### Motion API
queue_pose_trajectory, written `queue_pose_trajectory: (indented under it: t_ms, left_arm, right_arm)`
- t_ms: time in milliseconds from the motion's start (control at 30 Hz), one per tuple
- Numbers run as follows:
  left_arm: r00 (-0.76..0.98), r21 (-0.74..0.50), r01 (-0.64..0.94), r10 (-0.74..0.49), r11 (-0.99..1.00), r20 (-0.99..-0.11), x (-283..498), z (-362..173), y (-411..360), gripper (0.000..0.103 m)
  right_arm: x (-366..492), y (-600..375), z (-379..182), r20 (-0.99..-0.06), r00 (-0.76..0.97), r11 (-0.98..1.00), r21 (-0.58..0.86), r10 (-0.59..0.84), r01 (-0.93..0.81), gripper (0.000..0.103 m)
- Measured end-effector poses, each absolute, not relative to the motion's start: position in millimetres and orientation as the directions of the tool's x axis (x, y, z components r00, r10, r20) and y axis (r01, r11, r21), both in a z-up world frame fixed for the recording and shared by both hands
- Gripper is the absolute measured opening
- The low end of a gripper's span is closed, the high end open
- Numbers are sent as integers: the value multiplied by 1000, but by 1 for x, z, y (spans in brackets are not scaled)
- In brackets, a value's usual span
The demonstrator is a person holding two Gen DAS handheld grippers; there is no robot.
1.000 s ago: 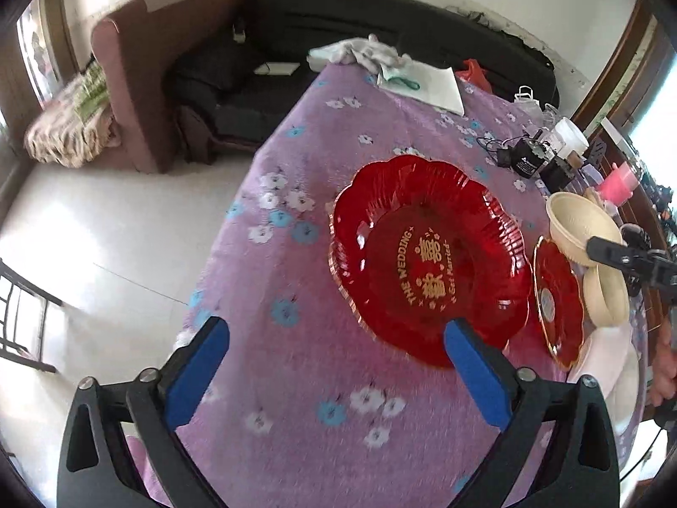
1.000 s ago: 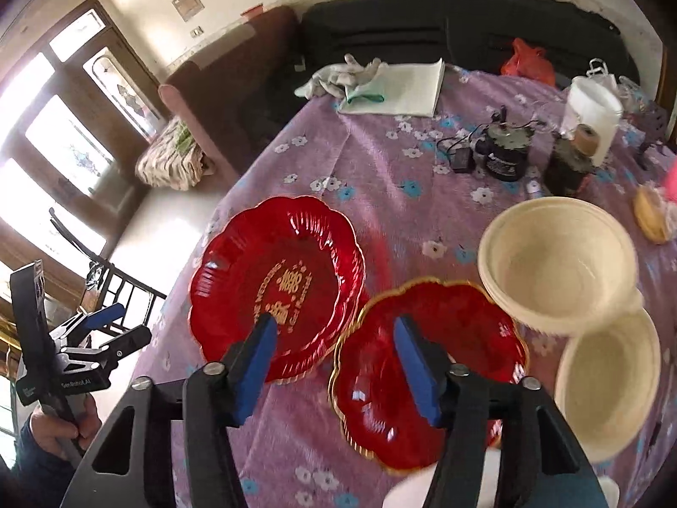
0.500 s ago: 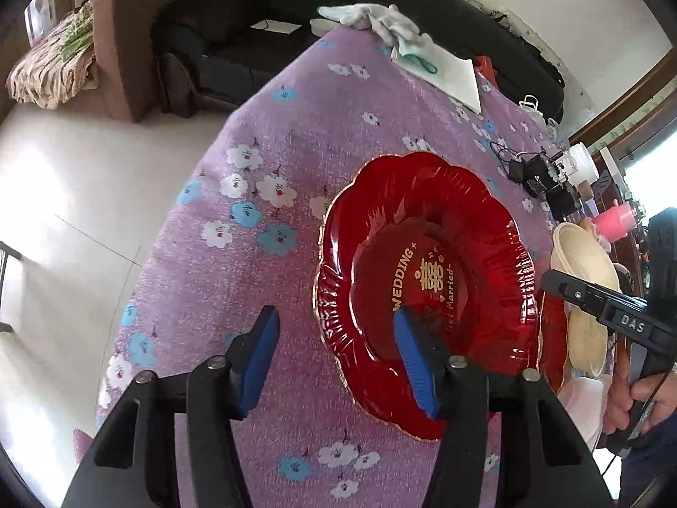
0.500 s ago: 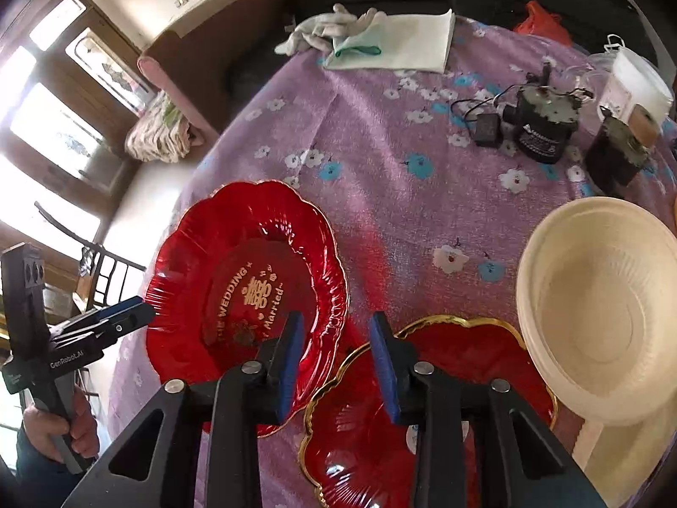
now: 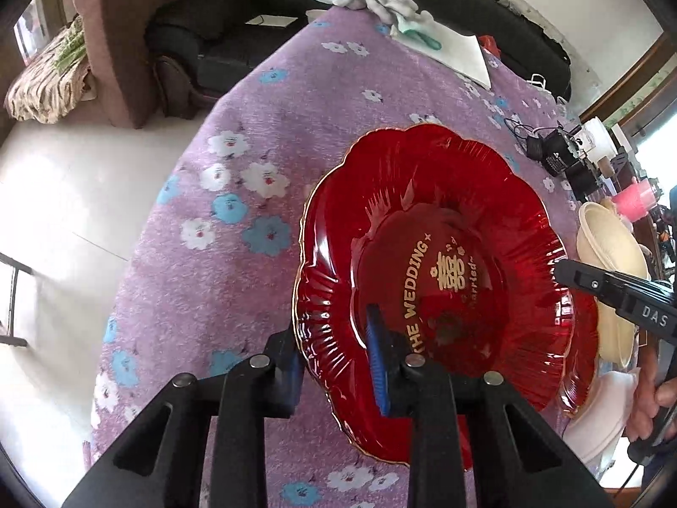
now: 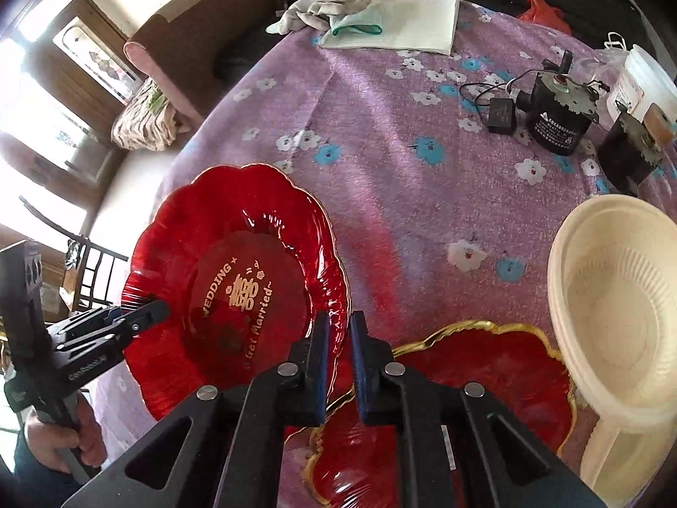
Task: Organize plates and bowls
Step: 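Close the left gripper on the rim of the red wedding plate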
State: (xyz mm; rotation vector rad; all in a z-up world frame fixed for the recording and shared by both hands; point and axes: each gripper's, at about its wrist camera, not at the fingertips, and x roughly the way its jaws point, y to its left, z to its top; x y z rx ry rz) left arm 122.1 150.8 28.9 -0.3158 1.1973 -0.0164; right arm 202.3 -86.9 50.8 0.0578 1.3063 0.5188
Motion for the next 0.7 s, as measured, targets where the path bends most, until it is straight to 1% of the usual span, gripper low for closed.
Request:
queue_pose_trajectory:
  t_ms: [167, 400, 700]
  left_arm:
    - [388, -232, -165, -153, 959, -909, 98, 38, 161, 25]
    - [390, -225, -189, -137, 956, -910, 38, 42, 176, 25]
    - [399, -210, -198, -117, 957, -909, -30, 40, 176, 25]
  right_arm:
    - [186, -76, 62, -898, 175, 874, 323, 404, -363, 11]
    - [143, -60, 73, -882, 161, 840, 345, 443, -420, 11]
    - [80, -55, 67, -866, 132, 816, 389, 482, -428, 11]
